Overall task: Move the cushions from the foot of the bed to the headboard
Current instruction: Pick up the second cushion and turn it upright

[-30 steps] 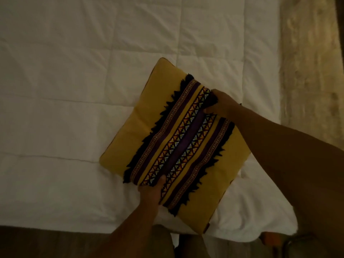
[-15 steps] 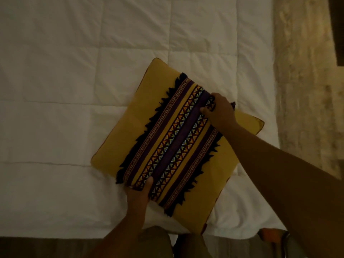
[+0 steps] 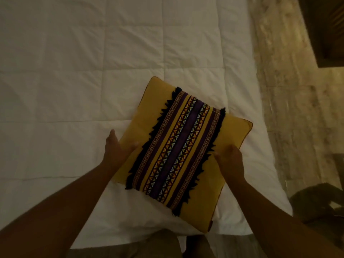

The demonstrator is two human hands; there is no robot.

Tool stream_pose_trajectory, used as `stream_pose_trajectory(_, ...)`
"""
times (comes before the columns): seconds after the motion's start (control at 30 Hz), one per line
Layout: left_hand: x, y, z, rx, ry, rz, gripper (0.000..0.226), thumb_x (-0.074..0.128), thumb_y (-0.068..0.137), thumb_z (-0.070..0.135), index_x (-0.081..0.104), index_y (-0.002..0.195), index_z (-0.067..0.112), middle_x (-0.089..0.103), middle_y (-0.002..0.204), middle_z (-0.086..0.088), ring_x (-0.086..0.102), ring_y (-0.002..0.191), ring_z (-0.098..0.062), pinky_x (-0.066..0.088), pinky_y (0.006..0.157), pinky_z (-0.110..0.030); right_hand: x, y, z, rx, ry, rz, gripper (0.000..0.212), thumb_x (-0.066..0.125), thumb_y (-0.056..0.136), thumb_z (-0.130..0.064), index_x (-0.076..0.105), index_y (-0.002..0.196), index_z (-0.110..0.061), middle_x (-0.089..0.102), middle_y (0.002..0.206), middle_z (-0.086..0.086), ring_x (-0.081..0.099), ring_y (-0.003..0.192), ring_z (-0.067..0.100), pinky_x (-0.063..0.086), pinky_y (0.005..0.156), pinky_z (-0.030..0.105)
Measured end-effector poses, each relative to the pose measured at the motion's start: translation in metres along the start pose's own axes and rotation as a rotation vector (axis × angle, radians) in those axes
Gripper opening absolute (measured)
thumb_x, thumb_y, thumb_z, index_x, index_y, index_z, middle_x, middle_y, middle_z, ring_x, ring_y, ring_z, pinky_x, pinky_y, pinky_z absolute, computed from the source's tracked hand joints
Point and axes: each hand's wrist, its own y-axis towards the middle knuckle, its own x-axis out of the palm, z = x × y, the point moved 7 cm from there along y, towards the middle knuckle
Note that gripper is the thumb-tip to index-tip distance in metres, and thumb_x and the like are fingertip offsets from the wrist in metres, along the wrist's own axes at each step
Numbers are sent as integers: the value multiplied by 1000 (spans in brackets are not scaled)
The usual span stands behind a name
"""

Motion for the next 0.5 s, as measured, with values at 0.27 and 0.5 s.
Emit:
stream_pose_trajectory(0.27,18,84,44,32,-64,-225,124,76,71,60,-2,158,20,11,167,-9,19,151,-30,30,117,-49,34,-20,60,265,471,54,78,77,81,-44,41,144,-16,53,143,12,60,115,31,55,90,47)
stream_pose_trajectory(0.5,45,105,27,-63,-48,-348,105,82,67,55,30,150,17,52,140,-8,63,116,-26,58,84,-42,48,4,85,377,510,9,103,78,71,-59,27,151,-19,47,148,11,56,119,32,50,83,42)
